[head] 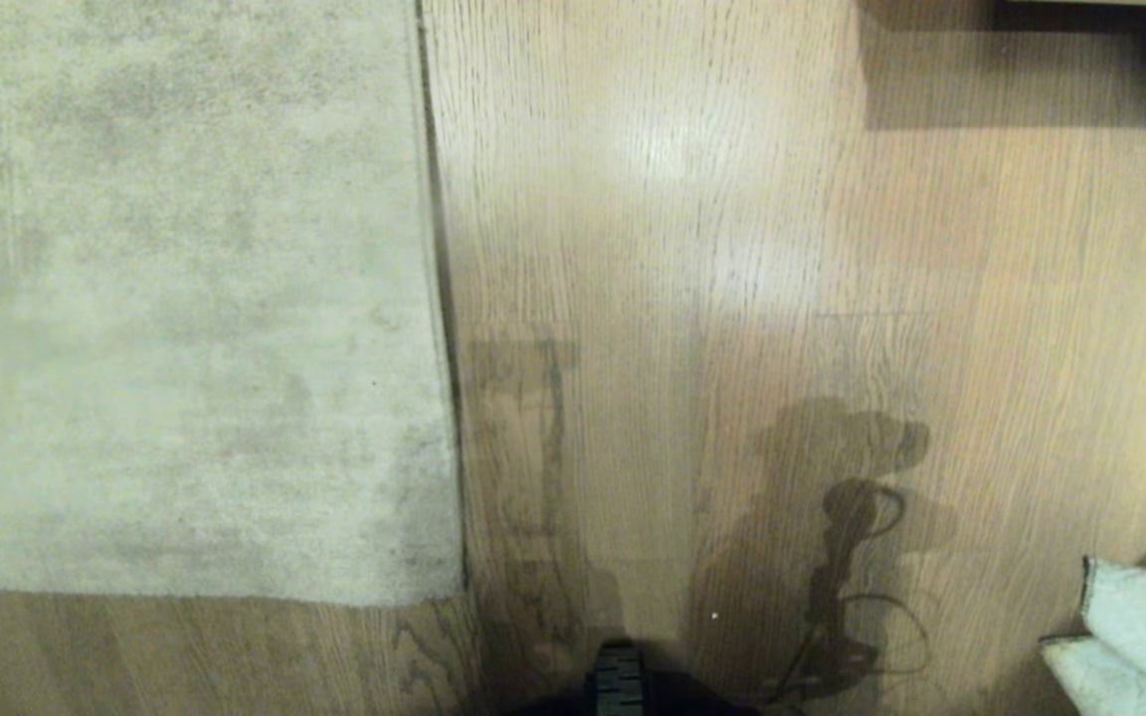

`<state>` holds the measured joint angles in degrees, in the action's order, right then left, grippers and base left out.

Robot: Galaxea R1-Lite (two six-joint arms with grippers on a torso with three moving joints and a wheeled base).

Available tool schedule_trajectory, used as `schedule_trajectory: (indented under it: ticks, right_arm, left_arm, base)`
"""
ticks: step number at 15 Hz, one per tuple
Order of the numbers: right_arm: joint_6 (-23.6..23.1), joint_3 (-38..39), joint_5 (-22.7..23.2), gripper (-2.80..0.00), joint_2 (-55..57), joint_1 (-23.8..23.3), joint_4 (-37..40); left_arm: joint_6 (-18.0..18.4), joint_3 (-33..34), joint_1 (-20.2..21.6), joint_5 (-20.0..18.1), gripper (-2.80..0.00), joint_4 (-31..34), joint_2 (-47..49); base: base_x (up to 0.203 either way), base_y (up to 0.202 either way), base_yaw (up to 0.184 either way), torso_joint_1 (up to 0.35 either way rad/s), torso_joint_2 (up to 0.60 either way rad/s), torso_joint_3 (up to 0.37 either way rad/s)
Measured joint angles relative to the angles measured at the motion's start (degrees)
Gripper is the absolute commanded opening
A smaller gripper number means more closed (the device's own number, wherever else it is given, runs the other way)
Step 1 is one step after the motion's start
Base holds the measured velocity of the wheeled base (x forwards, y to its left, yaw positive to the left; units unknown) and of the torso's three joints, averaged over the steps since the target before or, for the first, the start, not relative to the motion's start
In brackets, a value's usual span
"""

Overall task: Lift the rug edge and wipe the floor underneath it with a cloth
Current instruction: Put down the rag

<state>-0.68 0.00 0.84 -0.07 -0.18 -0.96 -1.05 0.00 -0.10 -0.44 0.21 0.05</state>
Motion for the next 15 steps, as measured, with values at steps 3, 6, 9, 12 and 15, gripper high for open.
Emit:
schedule_trajectory:
  ticks: [3,6,9,12,15]
  right_arm:
    - [0.02,0.0,0.0,-2.8,0.0,0.0,0.04]
    - [-0.02,0.0,0.01,-2.8,0.0,0.0,0.02]
    - [-0.12,0.0,-0.07,-2.8,0.0,0.0,0.02]
    - [-1.14,0.0,-0.05,-2.8,0.0,0.0,0.02]
    - [-2.69,0.0,0.0,-2.8,0.0,0.11,-0.05]
  left_arm:
    - [0.0,0.0,-0.01,-0.02,-2.8,-0.03,0.0]
    - [0.04,0.0,0.0,-0.01,-2.8,-0.02,0.0]
    - [0.01,0.0,-0.01,0.0,-2.8,-0.02,0.0]
    - [0.04,0.0,0.0,-0.02,-2.8,-0.02,0.0]
    - [0.01,0.0,0.0,-0.02,-2.8,-0.02,0.0]
  base:
    - [0.0,0.0,0.0,0.0,0.0,0.0]
    - [0.0,0.0,0.0,0.0,0.0,0.0]
    - [0.0,0.0,0.0,0.0,0.0,0.0]
    - [0.0,0.0,0.0,0.0,0.0,0.0]
    - [0.0,0.0,0.0,0.0,0.0,0.0]
